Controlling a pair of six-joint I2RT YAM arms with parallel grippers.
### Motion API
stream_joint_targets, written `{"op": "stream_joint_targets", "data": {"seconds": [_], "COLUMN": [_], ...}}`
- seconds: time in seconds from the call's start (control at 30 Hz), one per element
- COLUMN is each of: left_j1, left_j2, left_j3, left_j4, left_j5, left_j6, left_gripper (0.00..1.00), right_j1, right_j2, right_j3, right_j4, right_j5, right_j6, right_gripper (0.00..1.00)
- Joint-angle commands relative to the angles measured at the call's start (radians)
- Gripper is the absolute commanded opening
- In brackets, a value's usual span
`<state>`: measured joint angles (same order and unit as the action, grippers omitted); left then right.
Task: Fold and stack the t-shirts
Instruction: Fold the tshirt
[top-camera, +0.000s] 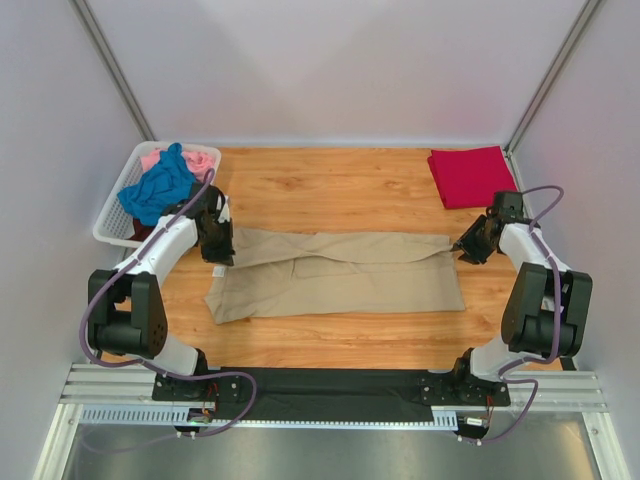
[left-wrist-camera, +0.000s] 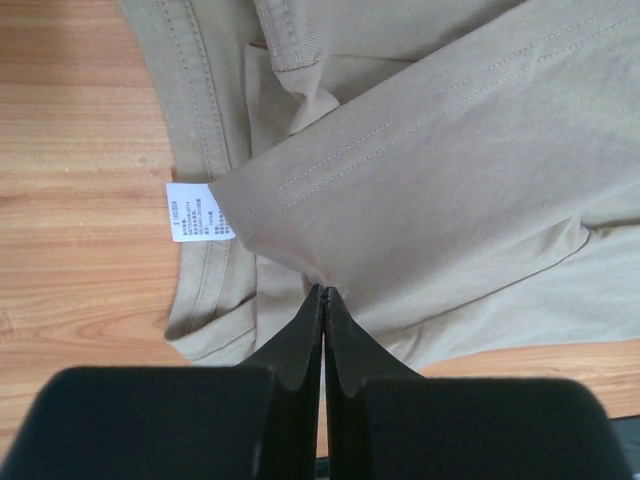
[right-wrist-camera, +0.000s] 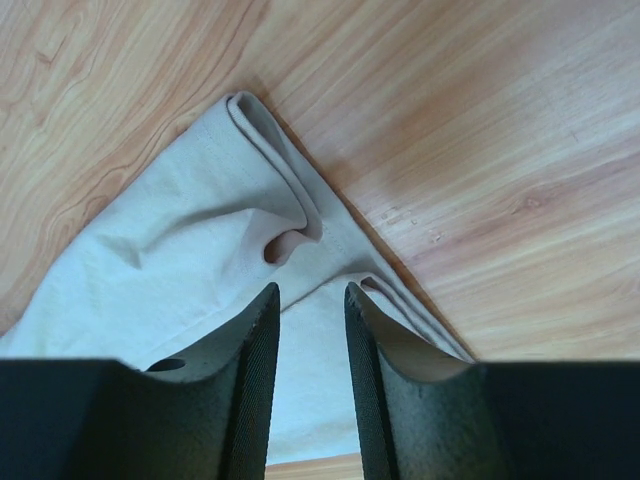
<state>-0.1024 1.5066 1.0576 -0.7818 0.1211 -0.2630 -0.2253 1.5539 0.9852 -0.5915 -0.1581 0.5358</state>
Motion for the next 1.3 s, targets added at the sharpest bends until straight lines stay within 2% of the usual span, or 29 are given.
{"op": "stream_joint_targets", "data": {"seconds": [0.0,0.47,0.77,0.83,0.87,0.97,1.27], "left_j1": [-0.002,-0.014,-0.020,-0.025,-0.026,-0.029,-0.033], "left_j2": [-0.008,0.024,0.067,0.081,0.086,0.089,0.011], "left_j3": [0.033,0.056,0.079,0.085,0.087,0.097,0.159], "left_j4": [-0.024,-0.011,-0.004,-0.001,-0.002,0.004,-0.039], "left_j5": [-0.023,0.008,-0.011,-0.023,-0.027,-0.044,-0.187], "left_j6": [0.021,0.022,0.005,0.004,-0.001,-0.005,-0.019], "left_gripper": [0.00,0.00,0.00,0.00,0.00,0.00,0.00], "right_j1": [-0.005,0.006,0.018,0.017,0.017,0.015,0.003], "right_j2": [-0.046,-0.026,0.106,0.124,0.124,0.103,0.064], "right_j3": [-0.013,-0.019,-0.013,-0.011,-0.013,-0.013,0.047], "right_j4": [0.007,0.076,0.137,0.134,0.136,0.144,0.115], "right_j5": [0.005,-0.018,-0.023,-0.008,0.006,0.043,0.051], "right_j6": [0.105,0.204,0.196,0.187,0.182,0.158,0.089], "right_gripper": [0.34,0.34,0.34,0.29,0.19,0.00,0.00]}}
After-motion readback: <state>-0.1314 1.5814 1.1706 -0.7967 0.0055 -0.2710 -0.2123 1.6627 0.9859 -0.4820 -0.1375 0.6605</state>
